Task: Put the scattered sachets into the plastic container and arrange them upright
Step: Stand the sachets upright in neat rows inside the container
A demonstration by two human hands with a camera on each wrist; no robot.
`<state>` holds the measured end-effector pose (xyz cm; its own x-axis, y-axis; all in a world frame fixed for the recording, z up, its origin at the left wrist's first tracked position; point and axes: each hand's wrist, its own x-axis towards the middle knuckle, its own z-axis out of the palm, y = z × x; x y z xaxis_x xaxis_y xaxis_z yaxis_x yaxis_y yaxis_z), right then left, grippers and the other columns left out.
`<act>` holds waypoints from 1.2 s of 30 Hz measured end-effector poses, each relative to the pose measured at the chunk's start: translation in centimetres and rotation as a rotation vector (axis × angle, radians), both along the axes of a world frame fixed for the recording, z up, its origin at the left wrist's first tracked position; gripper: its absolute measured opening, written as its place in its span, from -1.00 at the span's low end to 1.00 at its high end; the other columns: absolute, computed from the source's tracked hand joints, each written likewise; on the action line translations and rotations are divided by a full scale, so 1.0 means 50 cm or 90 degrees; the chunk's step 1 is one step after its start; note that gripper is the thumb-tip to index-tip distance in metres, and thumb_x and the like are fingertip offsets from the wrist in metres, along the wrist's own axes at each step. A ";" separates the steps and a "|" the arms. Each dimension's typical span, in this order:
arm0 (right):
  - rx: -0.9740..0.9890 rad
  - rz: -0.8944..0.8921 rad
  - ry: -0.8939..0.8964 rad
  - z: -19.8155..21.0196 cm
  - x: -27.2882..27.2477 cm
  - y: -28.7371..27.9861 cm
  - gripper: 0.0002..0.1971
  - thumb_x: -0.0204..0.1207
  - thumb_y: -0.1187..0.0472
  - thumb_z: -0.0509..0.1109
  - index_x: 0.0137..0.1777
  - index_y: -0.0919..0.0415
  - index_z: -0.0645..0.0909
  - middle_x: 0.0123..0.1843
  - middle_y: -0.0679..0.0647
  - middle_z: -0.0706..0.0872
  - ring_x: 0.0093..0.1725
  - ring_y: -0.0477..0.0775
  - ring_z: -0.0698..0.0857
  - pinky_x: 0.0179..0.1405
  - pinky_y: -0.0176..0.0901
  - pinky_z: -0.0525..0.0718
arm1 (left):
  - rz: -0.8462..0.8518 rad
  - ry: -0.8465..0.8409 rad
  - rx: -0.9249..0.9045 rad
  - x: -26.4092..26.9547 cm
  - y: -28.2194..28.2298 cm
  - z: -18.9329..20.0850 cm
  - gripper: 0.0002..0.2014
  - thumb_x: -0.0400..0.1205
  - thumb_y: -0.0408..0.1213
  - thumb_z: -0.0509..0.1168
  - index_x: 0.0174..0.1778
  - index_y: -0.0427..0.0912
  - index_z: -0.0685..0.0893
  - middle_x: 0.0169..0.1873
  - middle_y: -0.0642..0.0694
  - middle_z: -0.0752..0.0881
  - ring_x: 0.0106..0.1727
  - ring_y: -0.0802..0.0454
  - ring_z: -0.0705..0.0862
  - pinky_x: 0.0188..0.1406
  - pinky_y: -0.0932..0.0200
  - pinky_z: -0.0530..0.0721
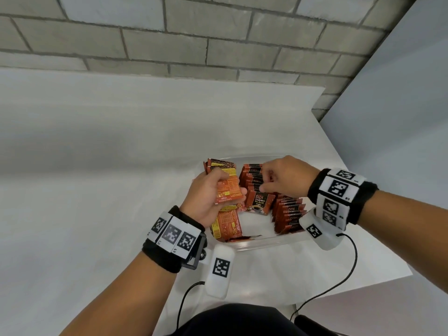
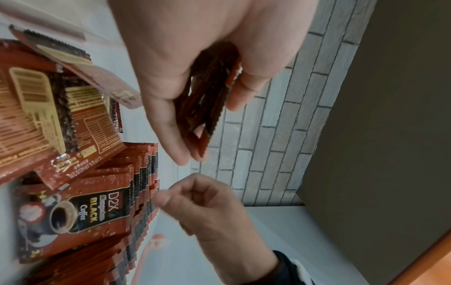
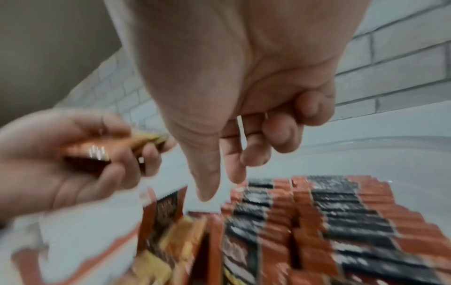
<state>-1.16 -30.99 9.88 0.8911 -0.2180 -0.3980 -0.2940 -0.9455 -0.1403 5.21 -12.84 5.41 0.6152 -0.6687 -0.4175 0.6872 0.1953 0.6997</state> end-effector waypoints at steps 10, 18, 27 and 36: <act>0.415 -0.098 -0.228 0.031 -0.053 0.048 -0.54 0.44 0.21 0.53 0.32 -0.09 0.55 -0.10 -0.02 0.64 -0.28 -0.05 0.60 -0.12 -0.07 0.67 | -0.119 -0.143 0.005 -0.025 -0.003 0.015 -0.83 0.56 -0.34 0.37 0.07 -0.17 0.72 -0.06 -0.16 0.82 -0.02 -0.08 0.80 0.00 0.01 0.75; 0.349 -0.092 -0.477 0.029 -0.082 0.046 -0.69 0.33 0.39 0.56 -0.30 -0.03 0.56 -0.11 0.02 0.66 -0.08 -0.05 0.64 -0.07 -0.27 0.57 | -0.062 -0.069 -0.025 -0.032 -0.004 0.025 -0.67 0.40 0.07 0.37 -0.17 -0.14 0.76 -0.27 -0.16 0.72 -0.25 -0.02 0.71 -0.18 0.07 0.79; 0.326 -0.093 -0.392 0.014 -0.093 0.045 -0.67 0.39 0.14 0.56 0.06 -0.18 0.54 0.09 -0.14 0.58 0.02 -0.16 0.57 -0.08 -0.37 0.49 | -0.011 -0.113 -0.010 -0.024 -0.010 0.030 -0.76 0.60 -0.50 0.31 0.17 -0.29 0.67 0.06 -0.27 0.78 0.06 -0.17 0.77 0.02 -0.07 0.77; 0.281 -0.067 -0.329 0.041 -0.058 0.043 -0.65 0.52 0.24 0.45 0.28 -0.03 0.61 -0.11 -0.10 0.65 -0.18 -0.14 0.61 -0.11 -0.39 0.57 | -0.065 -0.261 0.015 -0.030 -0.020 0.033 -0.81 0.58 -0.51 0.35 0.08 -0.27 0.72 -0.05 -0.25 0.80 -0.02 -0.16 0.79 -0.04 0.01 0.76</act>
